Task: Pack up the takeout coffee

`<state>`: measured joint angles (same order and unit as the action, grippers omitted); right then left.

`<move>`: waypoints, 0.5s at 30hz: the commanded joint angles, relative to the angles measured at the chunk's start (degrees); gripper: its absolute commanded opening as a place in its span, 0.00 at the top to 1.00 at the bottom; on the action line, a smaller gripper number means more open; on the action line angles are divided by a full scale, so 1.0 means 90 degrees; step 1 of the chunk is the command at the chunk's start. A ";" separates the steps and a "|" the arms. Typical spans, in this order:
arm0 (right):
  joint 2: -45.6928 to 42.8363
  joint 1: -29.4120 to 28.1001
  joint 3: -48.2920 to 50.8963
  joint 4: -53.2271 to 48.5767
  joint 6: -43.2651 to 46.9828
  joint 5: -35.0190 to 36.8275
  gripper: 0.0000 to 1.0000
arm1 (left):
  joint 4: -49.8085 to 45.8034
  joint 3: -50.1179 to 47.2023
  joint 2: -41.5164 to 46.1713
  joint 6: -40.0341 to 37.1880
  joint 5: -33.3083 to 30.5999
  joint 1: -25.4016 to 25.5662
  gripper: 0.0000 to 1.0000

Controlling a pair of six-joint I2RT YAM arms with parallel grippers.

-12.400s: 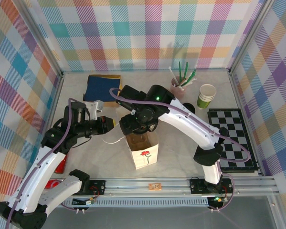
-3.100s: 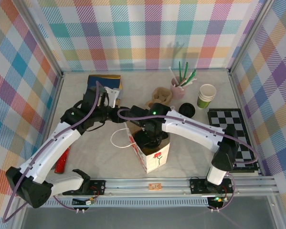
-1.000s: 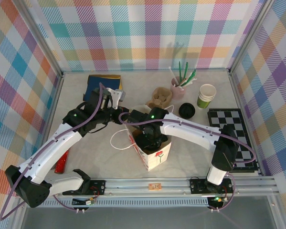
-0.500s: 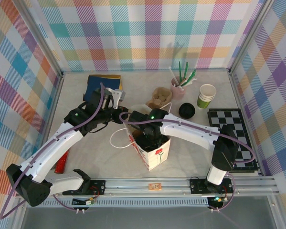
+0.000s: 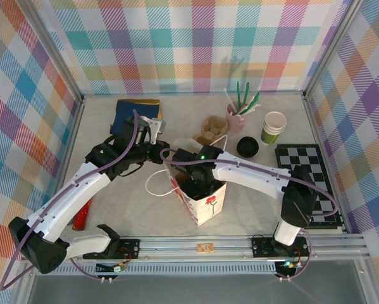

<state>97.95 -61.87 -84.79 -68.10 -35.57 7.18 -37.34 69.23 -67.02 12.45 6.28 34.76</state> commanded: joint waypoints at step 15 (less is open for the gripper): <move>-0.0255 -0.0010 0.0309 0.0014 -0.0228 -0.0260 0.69 | -0.0021 0.0206 -0.0043 0.0101 -0.0331 0.0070 0.92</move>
<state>97.62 -61.87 -82.81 -67.00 -36.80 5.52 -37.34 69.25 -67.02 12.64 4.80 34.81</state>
